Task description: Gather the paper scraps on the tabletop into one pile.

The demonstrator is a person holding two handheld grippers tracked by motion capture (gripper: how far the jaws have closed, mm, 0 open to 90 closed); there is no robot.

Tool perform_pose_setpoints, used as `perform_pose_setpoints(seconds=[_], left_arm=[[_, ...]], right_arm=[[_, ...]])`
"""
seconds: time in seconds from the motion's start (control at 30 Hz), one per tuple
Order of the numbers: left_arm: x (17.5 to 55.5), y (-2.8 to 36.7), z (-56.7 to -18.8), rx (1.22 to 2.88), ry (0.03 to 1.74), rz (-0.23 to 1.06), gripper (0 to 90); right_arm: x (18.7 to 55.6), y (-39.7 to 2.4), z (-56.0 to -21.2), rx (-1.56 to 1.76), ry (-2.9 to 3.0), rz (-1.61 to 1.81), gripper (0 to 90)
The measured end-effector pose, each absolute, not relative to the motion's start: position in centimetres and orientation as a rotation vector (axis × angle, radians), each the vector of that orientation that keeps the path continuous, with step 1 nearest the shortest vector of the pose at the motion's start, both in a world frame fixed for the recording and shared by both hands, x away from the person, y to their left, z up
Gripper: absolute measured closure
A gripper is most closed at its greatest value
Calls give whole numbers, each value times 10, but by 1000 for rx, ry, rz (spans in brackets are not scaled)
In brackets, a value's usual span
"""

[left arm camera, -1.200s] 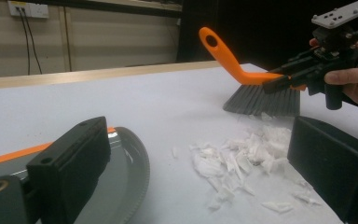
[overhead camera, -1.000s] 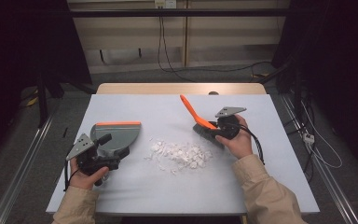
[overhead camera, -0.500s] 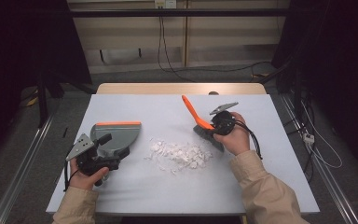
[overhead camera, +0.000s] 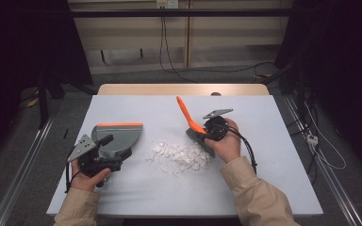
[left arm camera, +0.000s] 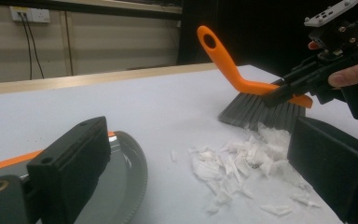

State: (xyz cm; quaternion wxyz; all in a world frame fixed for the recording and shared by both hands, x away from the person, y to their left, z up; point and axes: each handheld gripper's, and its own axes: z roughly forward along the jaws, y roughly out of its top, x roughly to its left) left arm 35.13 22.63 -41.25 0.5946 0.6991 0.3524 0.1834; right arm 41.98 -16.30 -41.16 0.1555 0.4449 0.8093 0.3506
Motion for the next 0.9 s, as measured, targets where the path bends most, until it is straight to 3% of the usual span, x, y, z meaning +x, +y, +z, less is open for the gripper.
perform_pose_setpoints(seconds=[0.33,0.67,0.9], left_arm=[[350,229,-412,1620,824,432,55],[348,232,-411,1618,828,443,55],[346,230,-410,1623,825,445,55]], right_arm=[[420,-139,-405,1179,2313,1105,719],[416,-168,-392,1198,2256,1040,718],[408,-188,-408,1254,2262,944,718]])
